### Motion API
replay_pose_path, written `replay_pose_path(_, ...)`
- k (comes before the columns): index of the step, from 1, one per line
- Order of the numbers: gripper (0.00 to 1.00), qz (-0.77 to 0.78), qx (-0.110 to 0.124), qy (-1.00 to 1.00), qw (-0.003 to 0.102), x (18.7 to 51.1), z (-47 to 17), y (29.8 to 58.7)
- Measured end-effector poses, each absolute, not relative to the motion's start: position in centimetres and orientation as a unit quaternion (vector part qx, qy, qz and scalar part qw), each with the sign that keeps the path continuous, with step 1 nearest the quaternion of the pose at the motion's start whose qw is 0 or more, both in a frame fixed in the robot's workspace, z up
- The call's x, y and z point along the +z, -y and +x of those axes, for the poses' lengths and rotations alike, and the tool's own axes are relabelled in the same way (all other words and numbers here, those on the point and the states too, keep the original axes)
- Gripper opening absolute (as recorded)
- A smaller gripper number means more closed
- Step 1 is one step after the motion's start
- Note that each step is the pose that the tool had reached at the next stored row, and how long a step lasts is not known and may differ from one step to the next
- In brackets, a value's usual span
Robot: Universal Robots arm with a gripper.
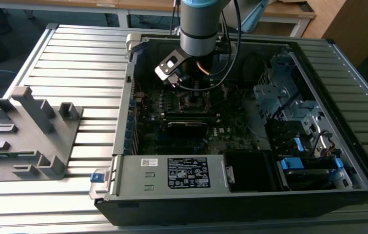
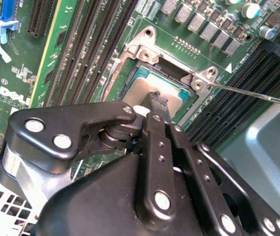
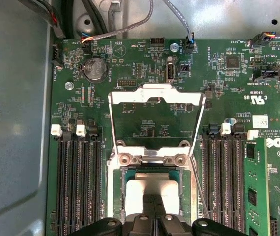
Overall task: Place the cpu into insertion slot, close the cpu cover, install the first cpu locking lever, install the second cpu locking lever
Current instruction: 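Place the cpu into insertion slot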
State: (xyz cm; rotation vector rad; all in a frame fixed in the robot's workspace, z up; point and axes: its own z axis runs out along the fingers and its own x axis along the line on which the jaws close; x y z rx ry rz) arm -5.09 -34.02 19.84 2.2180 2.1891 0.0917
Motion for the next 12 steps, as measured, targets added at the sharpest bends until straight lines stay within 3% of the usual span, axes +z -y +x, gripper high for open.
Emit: replay_pose_path(12,0.11,0.711,0.030,-0.702,0.012,19.85,-5.08,34.00)
